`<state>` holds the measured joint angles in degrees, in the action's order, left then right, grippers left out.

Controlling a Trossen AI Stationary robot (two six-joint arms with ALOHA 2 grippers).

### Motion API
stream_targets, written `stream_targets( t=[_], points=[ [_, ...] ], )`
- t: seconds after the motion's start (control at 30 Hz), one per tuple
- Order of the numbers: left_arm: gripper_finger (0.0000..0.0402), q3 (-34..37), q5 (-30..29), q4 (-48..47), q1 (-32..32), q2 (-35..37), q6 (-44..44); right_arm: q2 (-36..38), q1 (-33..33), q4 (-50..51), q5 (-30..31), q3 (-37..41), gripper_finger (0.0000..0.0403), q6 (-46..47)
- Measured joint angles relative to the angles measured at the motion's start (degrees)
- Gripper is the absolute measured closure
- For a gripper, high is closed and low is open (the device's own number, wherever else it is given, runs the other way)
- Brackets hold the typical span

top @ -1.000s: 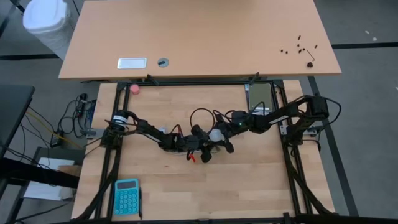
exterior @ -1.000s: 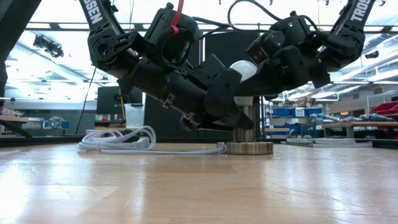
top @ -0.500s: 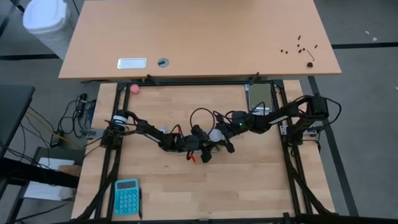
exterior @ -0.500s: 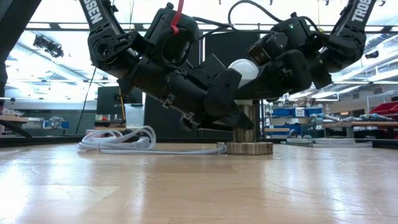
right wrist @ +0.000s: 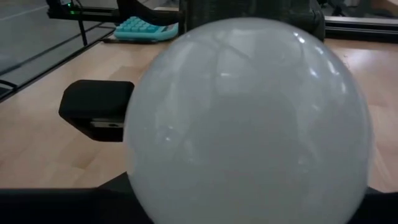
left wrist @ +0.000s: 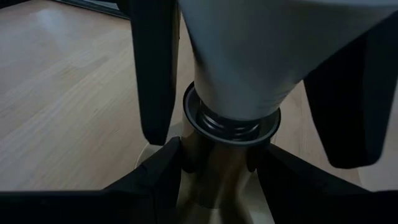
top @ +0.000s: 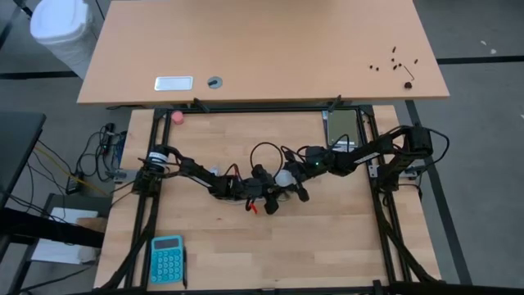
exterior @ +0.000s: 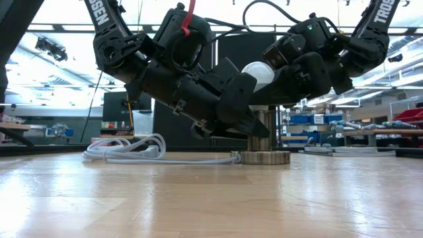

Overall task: Screw lightbulb
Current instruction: Insert the lightbulb into the lamp holder

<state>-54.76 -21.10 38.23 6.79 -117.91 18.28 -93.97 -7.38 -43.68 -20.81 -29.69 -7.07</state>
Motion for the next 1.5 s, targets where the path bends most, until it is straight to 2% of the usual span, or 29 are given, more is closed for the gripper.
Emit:
stream_targets(
  t=[0.53,0.8,0.9,1.3,1.5],
  points=[
    [0.0204,0.0,0.0,0.0,0.0,0.0,0.0,0.0,1.0,1.2,1.7,0.0,0.0176,0.0],
    [0.0204,0.0,0.0,-0.1,0.0,0.0,0.0,0.0,1.0,1.3,1.4,0.0,0.0236,0.0],
    [0.0204,0.0,0.1,-0.1,0.0,0.0,0.0,0.0,1.0,1.3,1.4,0.0,0.0242,0.0],
    [0.0204,0.0,0.2,-0.1,0.0,0.0,0.0,0.0,1.0,1.4,1.2,0.0,0.0243,1.1],
    [0.0204,0.0,0.3,-0.1,0.0,0.0,0.0,0.0,0.1,2.1,1.0,0.0,0.0197,2.9]
  ],
)
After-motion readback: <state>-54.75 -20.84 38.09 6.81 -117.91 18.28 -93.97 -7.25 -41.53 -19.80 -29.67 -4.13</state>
